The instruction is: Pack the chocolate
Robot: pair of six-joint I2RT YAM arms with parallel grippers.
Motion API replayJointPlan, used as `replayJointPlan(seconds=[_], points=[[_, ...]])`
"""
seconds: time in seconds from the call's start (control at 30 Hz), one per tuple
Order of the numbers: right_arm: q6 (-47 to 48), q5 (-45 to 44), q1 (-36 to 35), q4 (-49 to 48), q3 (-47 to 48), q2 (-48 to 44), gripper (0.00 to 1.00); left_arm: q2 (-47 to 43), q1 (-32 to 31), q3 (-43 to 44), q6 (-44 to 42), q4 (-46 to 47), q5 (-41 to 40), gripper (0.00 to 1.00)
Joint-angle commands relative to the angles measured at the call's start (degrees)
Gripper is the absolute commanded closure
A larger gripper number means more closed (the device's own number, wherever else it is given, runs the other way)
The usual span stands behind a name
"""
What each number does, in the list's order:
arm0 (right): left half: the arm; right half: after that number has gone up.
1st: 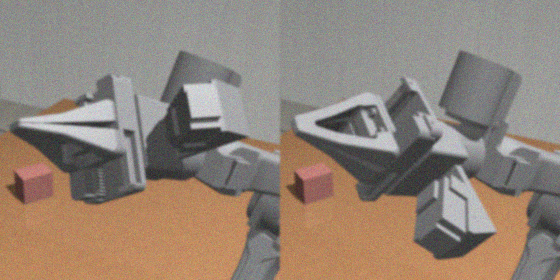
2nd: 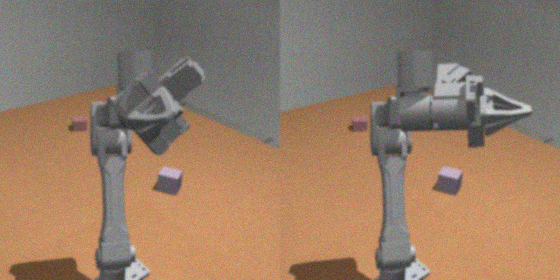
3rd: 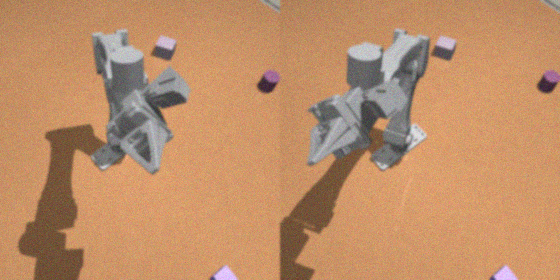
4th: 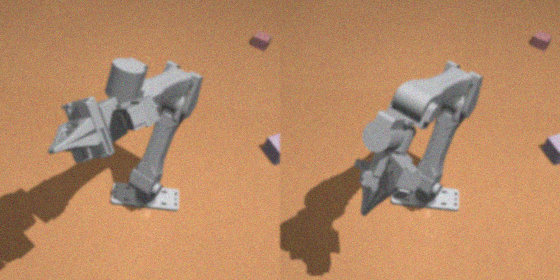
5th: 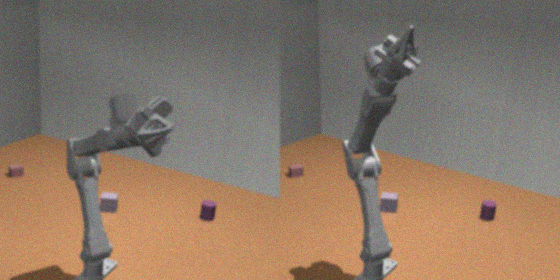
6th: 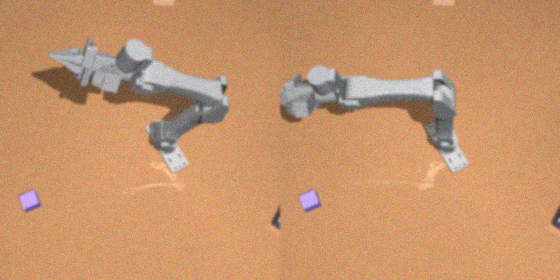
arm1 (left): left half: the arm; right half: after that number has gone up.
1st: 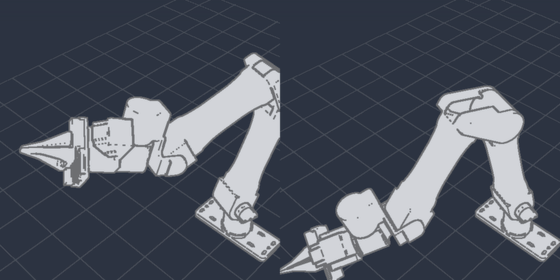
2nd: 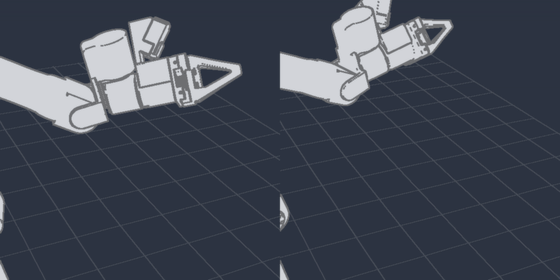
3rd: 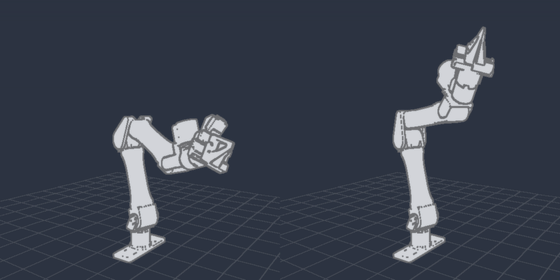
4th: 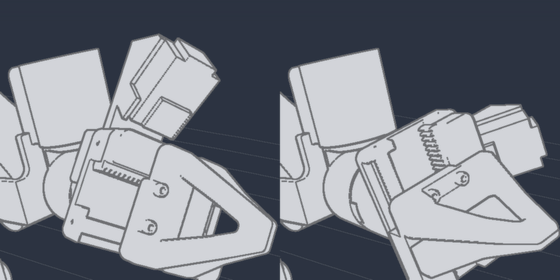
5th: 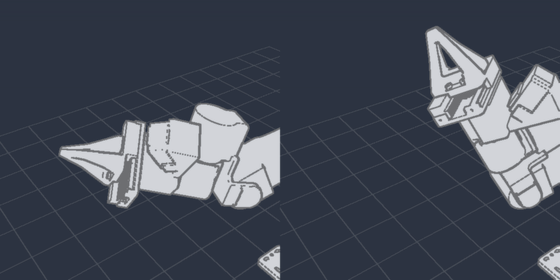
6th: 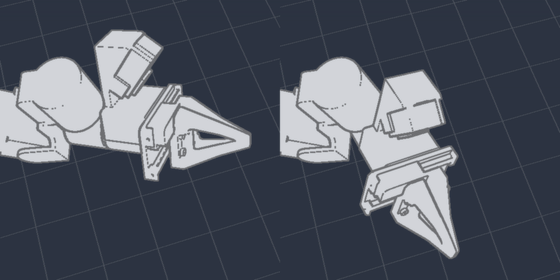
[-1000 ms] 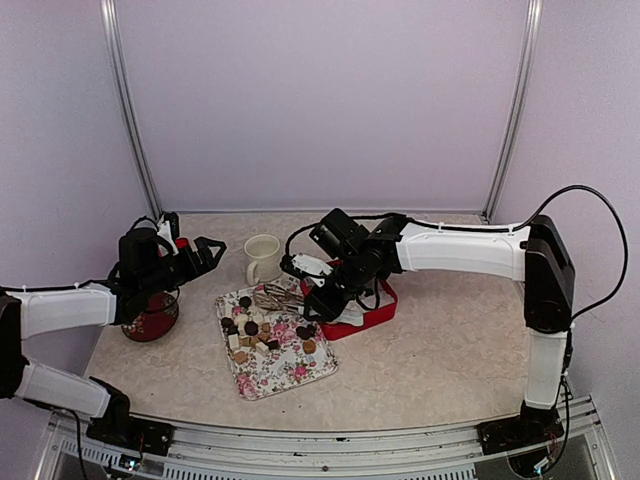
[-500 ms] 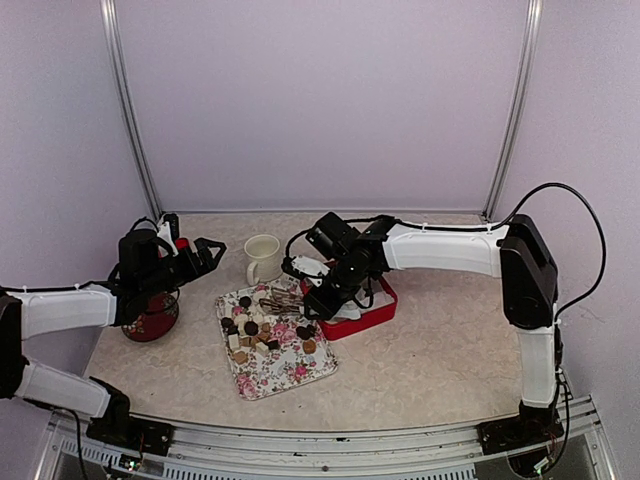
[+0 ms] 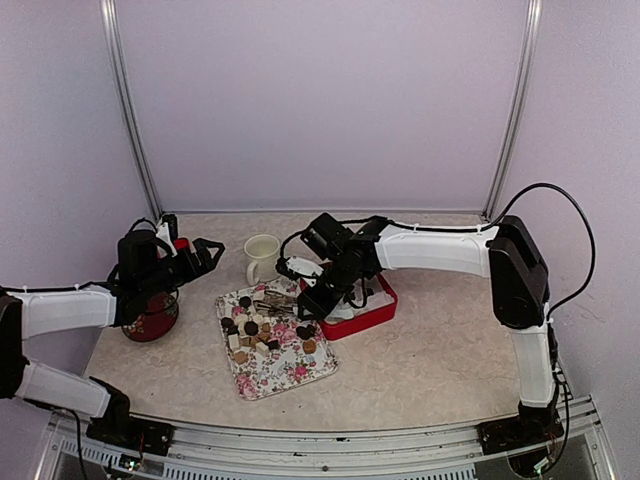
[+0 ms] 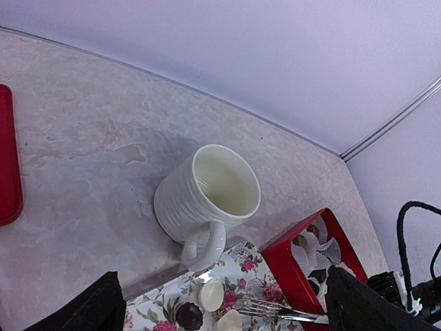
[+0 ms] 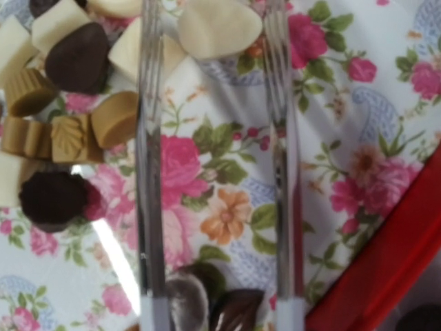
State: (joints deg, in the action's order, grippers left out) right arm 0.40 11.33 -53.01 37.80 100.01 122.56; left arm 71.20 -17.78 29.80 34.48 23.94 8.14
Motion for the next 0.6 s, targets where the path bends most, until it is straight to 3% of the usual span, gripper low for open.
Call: replayJointPlan(seconds=[0.0,0.57], points=[[0.64,0.18,0.44,0.23,2.39,1.68,0.56,-0.07,0.72,-0.55,-0.25,1.3,-0.21,0.01],[0.82,-1.82,1.33,2.27,4.94,3.33,0.58,1.19,1.26,-0.5,0.0,2.45,0.64,0.01]])
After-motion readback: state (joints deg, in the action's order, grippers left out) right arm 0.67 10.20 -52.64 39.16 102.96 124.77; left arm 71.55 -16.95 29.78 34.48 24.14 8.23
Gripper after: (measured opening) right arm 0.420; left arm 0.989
